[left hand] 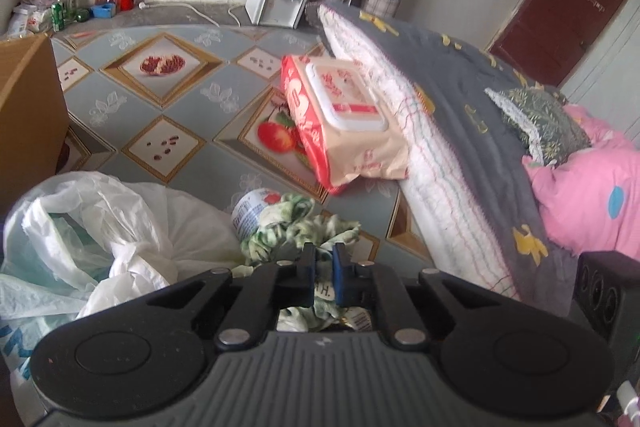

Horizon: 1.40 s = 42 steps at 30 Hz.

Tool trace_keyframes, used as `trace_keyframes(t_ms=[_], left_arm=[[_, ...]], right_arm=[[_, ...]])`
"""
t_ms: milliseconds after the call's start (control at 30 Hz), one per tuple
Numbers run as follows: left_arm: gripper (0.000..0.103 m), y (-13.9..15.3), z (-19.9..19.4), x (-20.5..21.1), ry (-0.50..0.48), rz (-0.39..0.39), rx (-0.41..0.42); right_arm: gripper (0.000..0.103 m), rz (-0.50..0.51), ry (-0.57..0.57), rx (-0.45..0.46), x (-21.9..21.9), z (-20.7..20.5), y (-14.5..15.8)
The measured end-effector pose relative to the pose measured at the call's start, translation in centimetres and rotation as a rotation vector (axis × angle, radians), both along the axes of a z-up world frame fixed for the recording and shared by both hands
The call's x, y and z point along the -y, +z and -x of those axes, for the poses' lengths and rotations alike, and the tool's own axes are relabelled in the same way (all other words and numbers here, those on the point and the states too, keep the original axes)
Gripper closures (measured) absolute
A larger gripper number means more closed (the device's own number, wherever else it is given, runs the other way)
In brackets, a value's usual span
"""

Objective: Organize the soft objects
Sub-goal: 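Carry the green scrunchie with the left gripper into the cardboard box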

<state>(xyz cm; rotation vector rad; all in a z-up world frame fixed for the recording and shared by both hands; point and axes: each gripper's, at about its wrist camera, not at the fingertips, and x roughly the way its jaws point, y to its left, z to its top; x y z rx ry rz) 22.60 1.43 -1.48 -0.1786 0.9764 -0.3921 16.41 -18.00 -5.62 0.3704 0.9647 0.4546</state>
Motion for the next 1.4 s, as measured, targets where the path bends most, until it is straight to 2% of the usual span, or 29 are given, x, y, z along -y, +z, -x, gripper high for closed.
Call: trace_keyframes(t_ms=[333, 500, 700, 1000, 1233, 1400], left_arm=[[0.094, 4.7, 3.2, -1.3, 0.025, 0.061, 0.107], [0.094, 7.3, 5.7, -2.7, 0.039, 0.092, 0.166], [0.094, 10.3, 9.2, -6.7, 0.097, 0.131, 0.242], [0.094, 13.3, 14.6, -14.3, 0.246, 0.119, 0.337], [0.094, 14.1, 17.5, -20.5, 0.381, 0.049, 0.367], [0.094, 13.6, 18.6, -24.9, 0.473, -0.016, 0.35]], right_arm=[[0.08, -0.089, -0.066, 0.053, 1.8, 2.4, 3.5], [0.08, -0.143, -0.056, 0.093, 1.2, 3.8, 5.9], [0.08, -0.2, -0.003, 0.154, -1.1, 5.6, 9.3], [0.08, -0.255, 0.172, 0.19, -8.6, 6.1, 12.9], [0.08, -0.265, 0.323, 0.139, -16.8, 5.2, 13.9], [0.08, -0.242, 0.424, 0.089, -22.9, 4.7, 13.9]])
